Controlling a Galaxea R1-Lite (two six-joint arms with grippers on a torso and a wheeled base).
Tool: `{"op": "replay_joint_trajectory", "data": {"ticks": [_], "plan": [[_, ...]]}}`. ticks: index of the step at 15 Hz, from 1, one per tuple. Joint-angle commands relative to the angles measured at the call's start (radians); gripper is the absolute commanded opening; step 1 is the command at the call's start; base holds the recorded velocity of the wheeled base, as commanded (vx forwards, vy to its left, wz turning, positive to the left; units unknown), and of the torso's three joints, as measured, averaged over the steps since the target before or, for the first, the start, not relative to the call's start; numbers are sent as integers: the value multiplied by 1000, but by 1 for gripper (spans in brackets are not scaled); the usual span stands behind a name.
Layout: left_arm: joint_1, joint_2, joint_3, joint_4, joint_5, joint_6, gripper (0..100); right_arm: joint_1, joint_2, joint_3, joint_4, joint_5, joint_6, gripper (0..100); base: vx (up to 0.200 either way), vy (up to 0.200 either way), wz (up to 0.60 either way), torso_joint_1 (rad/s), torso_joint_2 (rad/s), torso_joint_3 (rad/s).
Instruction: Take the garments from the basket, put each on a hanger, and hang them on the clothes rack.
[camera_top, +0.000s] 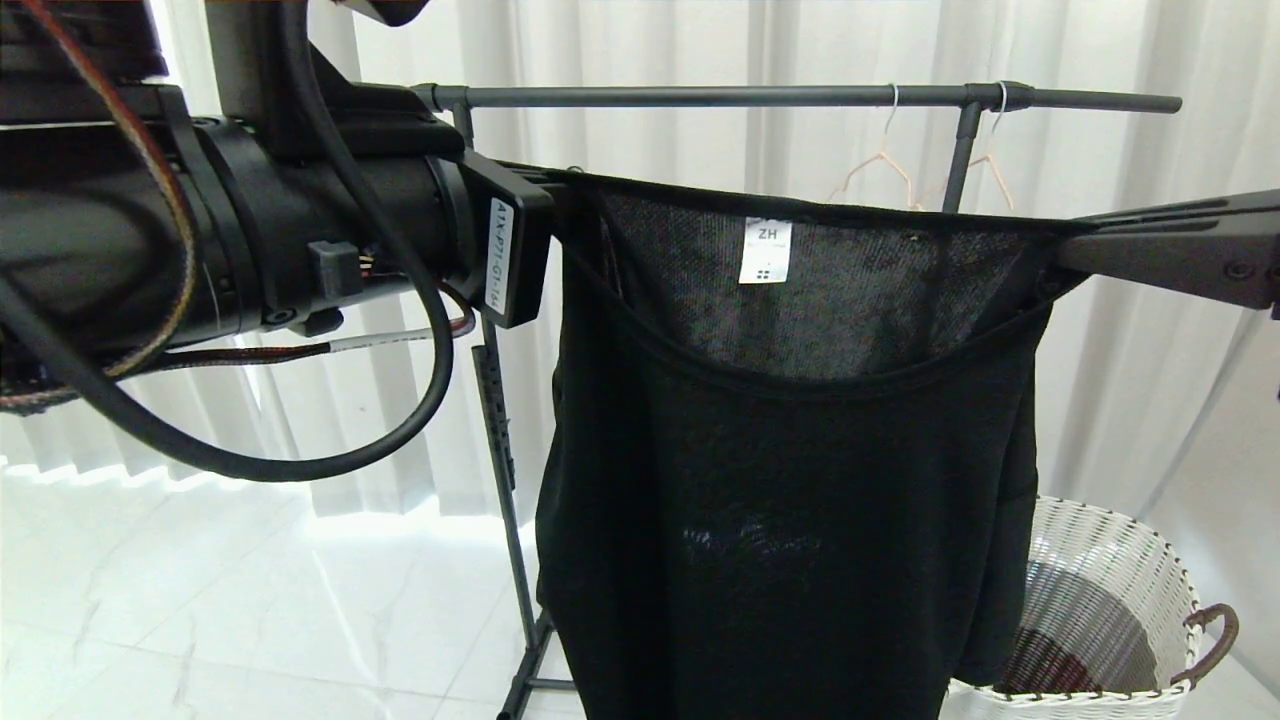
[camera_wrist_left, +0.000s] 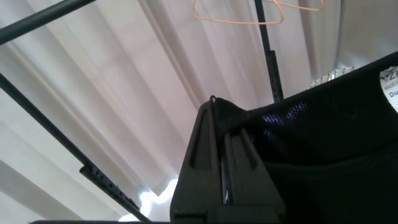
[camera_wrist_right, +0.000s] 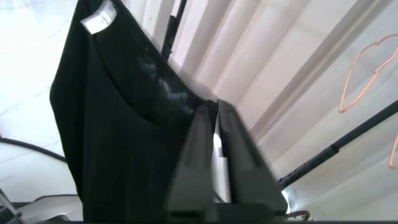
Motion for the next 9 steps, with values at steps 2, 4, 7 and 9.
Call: {"op": "replay_joint_trajectory", "data": {"ticks": [2, 4, 7, 9], "plan": [[4, 2, -4, 0, 8, -2, 0, 2, -10, 30, 0, 0, -2, 100, 0, 0, 0, 0, 0, 0], [21, 14, -17, 0, 18, 0, 0, 3, -38, 66, 1, 2, -6, 100, 0, 0, 0, 0, 0, 0], [39, 29, -57, 0, 22, 3, 0, -3, -87, 107, 6, -6, -6, 100, 0, 0, 0, 0, 0, 0], [67, 29, -65, 0, 31, 6, 0, -70, -96, 104, 23, -86, -5, 100, 0, 0, 0, 0, 0, 0]]}}
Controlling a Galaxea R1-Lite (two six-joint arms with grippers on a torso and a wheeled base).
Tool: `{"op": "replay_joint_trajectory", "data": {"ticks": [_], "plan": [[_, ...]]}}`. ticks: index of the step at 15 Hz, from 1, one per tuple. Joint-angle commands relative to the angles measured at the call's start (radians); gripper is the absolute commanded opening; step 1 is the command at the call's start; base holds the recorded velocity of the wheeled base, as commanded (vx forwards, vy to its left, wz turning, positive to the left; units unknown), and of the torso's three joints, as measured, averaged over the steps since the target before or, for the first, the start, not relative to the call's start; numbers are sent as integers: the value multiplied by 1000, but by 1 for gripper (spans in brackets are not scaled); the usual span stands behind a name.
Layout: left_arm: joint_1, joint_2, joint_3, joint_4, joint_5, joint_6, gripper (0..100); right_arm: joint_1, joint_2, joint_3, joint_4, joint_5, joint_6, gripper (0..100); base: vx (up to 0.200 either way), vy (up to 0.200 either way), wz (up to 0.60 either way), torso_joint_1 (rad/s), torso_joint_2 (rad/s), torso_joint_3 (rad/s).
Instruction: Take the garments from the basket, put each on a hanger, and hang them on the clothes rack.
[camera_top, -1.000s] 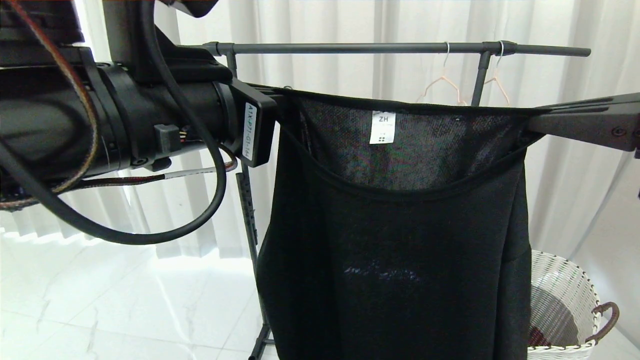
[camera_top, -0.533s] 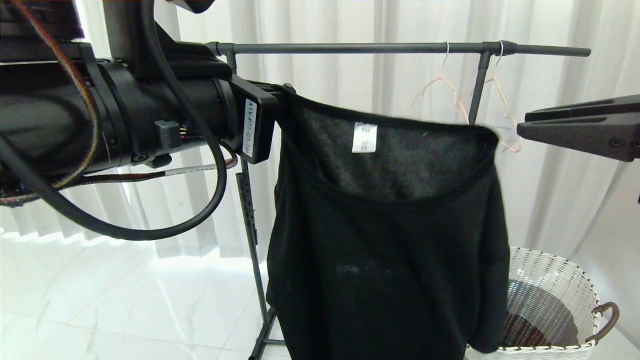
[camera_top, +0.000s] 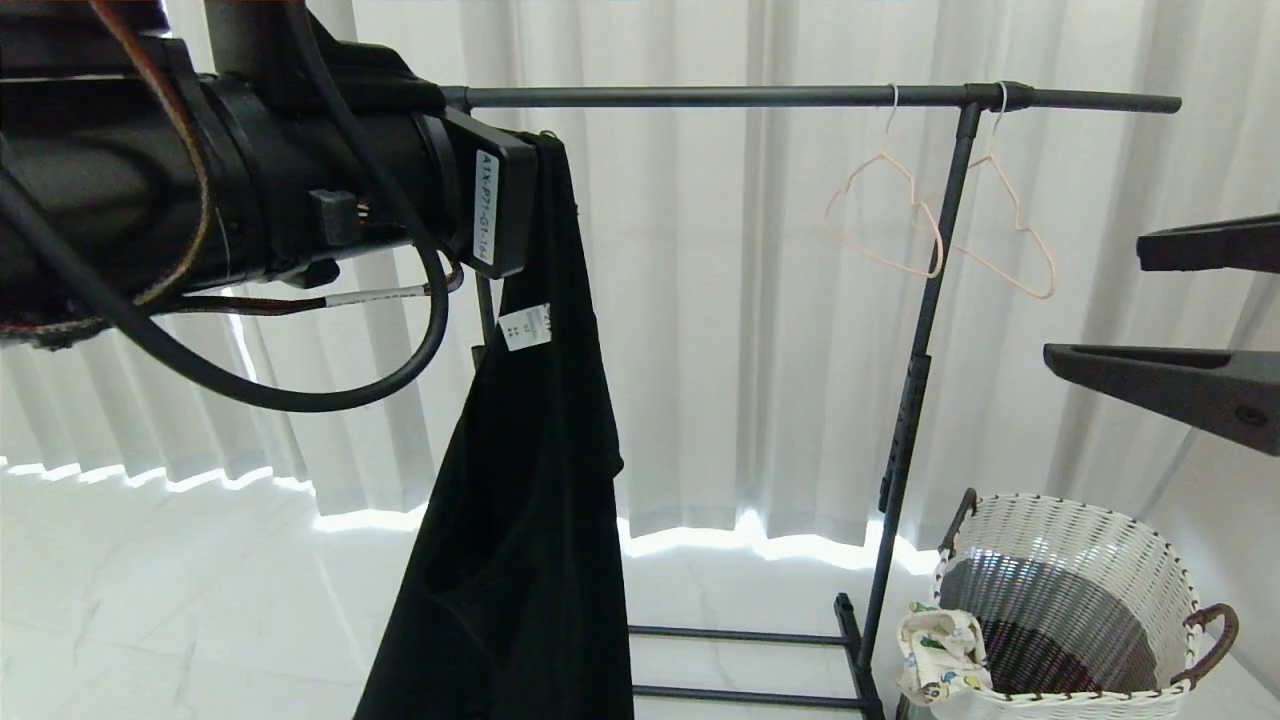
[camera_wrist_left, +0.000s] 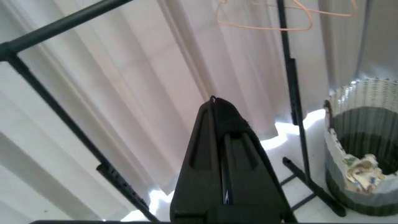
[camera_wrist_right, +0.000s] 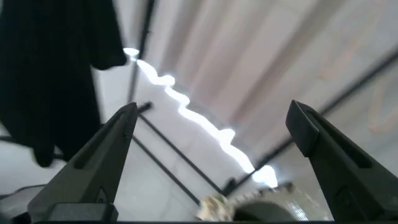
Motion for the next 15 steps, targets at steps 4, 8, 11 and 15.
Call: {"op": "replay_joint_trajectory", "data": {"ticks": [4, 8, 11, 15], "plan": [[137, -6, 6, 0, 7, 0, 0, -323, -57, -17, 208, -136, -1, 100, 0, 0, 0, 0, 0, 0], [280, -10, 18, 0, 4, -2, 0, -599, -77, 37, 254, -151, -41, 100, 0, 0, 0, 0, 0, 0], [324, -12, 30, 0, 1, -3, 0, -656, -105, 103, 216, -151, -89, 100, 0, 0, 0, 0, 0, 0], [355, -12, 30, 0, -1, -3, 0, -682, -106, 125, 151, -147, -89, 100, 0, 0, 0, 0, 0, 0]]}}
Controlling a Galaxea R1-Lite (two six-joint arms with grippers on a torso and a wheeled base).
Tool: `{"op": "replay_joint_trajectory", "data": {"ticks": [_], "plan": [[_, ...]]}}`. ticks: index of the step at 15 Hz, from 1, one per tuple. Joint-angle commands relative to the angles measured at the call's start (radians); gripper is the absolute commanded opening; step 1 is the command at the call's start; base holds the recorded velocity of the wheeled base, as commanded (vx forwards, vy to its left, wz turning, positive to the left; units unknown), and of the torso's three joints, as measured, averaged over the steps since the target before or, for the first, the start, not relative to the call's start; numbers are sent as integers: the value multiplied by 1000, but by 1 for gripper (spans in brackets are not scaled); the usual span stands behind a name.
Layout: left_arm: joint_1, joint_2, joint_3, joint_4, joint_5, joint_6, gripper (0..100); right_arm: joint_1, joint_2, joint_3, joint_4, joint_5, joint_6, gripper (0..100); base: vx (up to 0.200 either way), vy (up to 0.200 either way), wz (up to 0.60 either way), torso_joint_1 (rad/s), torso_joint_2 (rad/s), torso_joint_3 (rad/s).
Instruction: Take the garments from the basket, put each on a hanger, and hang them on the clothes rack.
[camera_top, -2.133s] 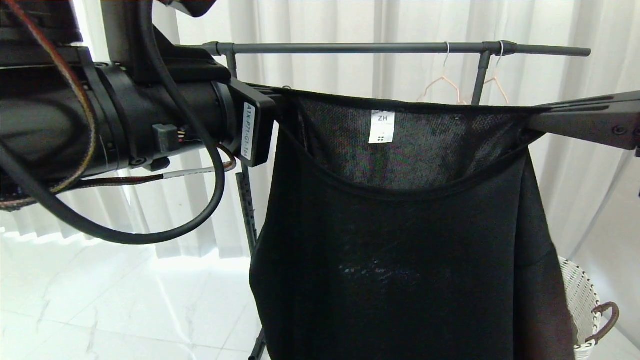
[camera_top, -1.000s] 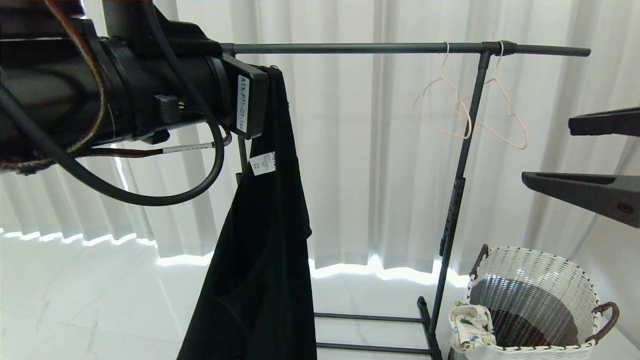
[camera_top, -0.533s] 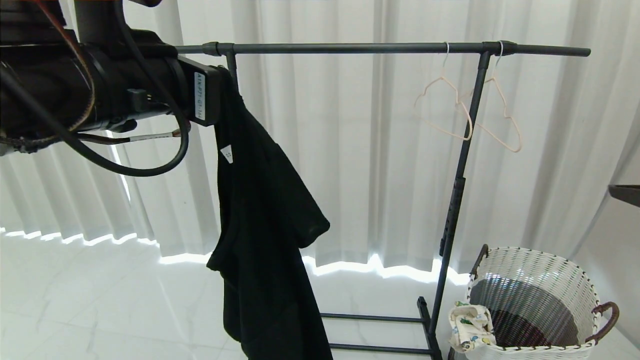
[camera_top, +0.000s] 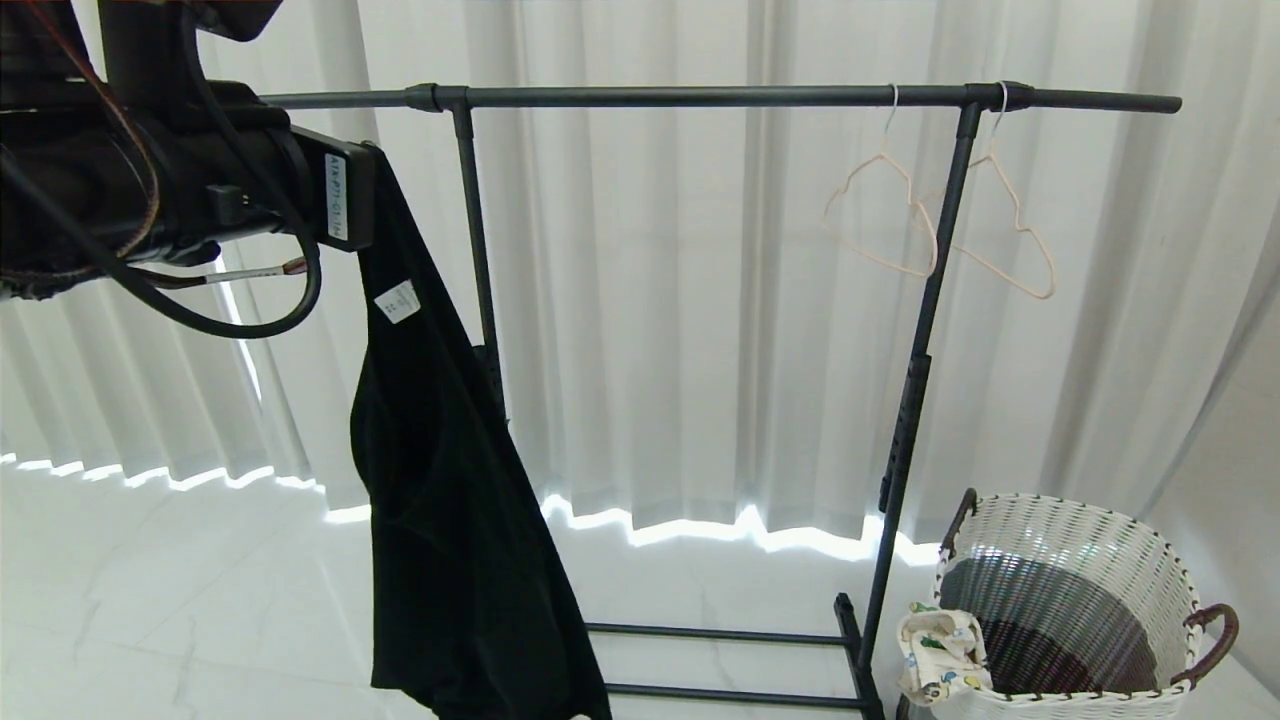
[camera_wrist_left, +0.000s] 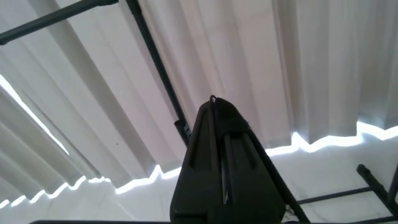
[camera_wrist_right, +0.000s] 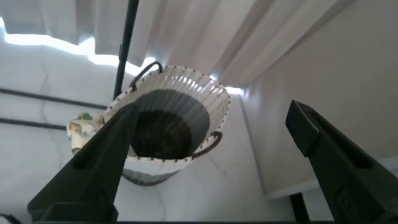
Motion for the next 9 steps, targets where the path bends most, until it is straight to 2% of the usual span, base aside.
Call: {"op": "replay_joint_trajectory", "data": {"ticks": [1, 3, 5, 9], "plan": [[7, 4, 1, 0, 1, 0, 0, -21, 12, 4, -36, 11, 4, 100, 0, 0, 0, 0, 0, 0], [8, 8, 1, 0, 0, 3, 0, -30, 28, 1, -62, 46, 27, 100, 0, 0, 0, 0, 0, 0], [8, 8, 8, 0, -2, 3, 0, -30, 38, 0, -84, 51, 35, 100, 0, 0, 0, 18, -82, -74], [25, 7, 15, 0, -17, 2, 0, -43, 50, -5, -115, 51, 50, 100, 0, 0, 0, 129, -393, -253]]}}
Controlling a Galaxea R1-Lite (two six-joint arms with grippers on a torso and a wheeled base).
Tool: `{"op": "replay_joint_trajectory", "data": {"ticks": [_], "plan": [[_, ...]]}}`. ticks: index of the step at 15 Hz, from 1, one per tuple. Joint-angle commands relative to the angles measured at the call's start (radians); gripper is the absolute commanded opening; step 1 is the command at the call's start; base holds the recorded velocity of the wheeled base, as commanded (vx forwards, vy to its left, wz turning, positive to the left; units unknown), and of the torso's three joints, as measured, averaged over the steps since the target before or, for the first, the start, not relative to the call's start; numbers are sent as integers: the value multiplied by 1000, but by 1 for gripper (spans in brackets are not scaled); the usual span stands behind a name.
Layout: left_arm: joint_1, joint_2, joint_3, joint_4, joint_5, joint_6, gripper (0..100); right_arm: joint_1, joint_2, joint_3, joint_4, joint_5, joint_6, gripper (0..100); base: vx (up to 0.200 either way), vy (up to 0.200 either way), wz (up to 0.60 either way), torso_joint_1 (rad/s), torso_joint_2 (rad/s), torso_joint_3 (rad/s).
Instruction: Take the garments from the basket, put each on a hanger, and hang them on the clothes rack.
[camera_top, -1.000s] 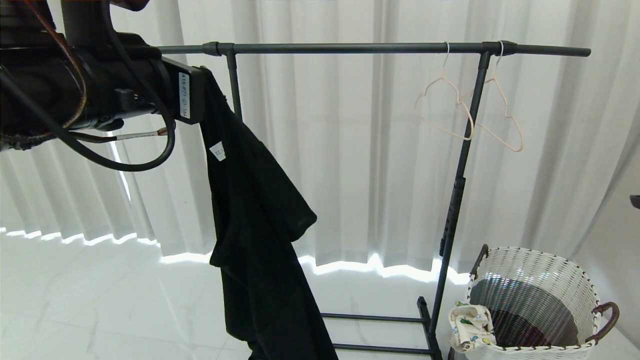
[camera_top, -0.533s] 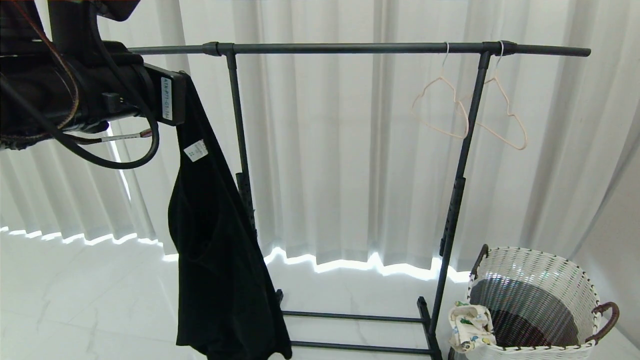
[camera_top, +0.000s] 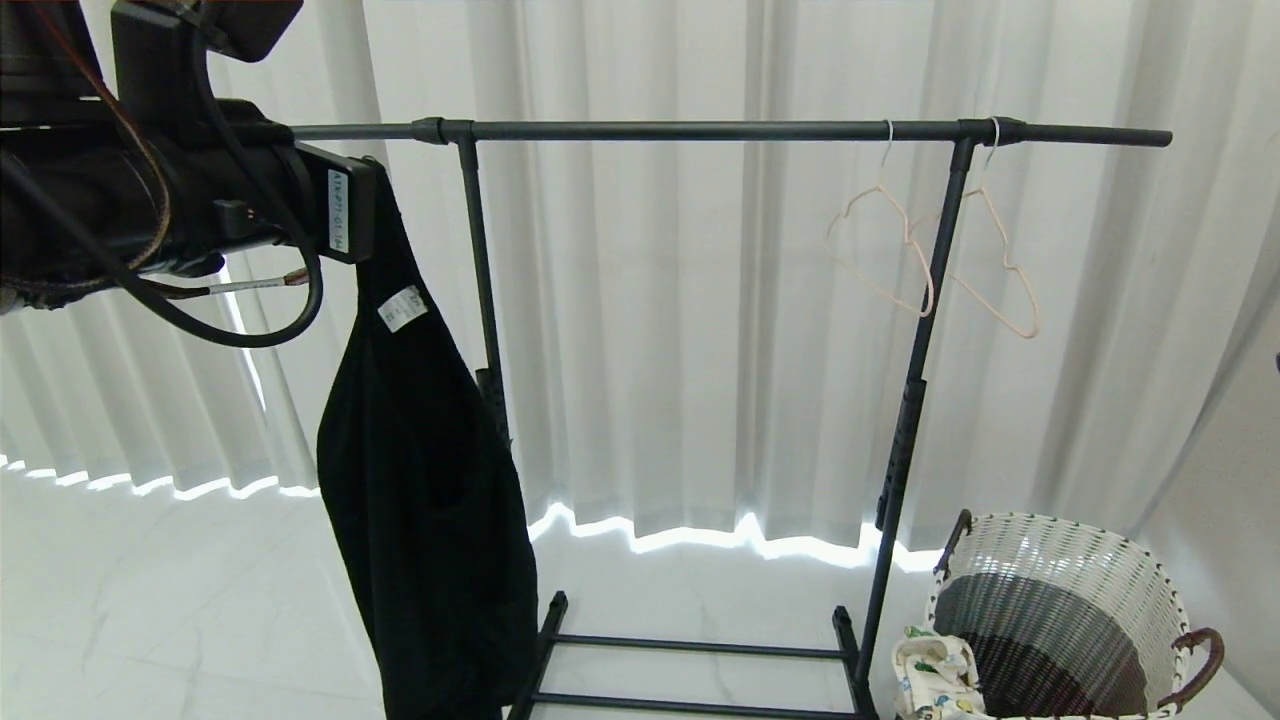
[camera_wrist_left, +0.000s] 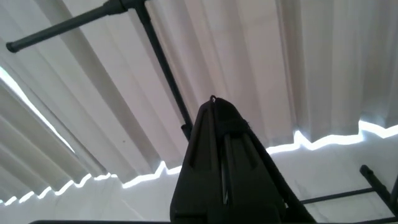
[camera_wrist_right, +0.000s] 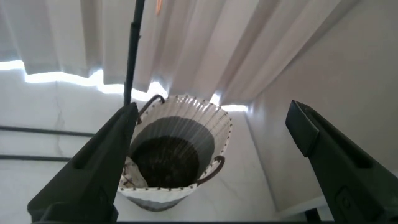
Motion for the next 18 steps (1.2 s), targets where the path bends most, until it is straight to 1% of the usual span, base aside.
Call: {"op": "replay_joint_trajectory", "data": {"ticks": [1, 3, 8, 14, 18], "plan": [[15, 1, 2, 0, -17, 0, 0, -2, 13, 1, 1, 0, 14, 100, 0, 0, 0, 159, -456, -281], [24, 1, 0, -2, -35, 0, 0, -4, 29, -2, -2, 0, 32, 100, 0, 0, 0, 171, -456, -291], [24, 1, -3, -2, -35, 1, 0, -28, 53, -2, -2, 1, 50, 100, 0, 0, 0, 196, -470, -284], [24, 1, -6, -3, -35, 7, 0, -31, 102, -2, -85, 1, 50, 100, 0, 0, 0, 212, -494, -279], [24, 1, -6, -3, -35, 7, 0, -31, 108, 2, -90, 1, 50, 100, 0, 0, 0, 240, -522, -286]]}}
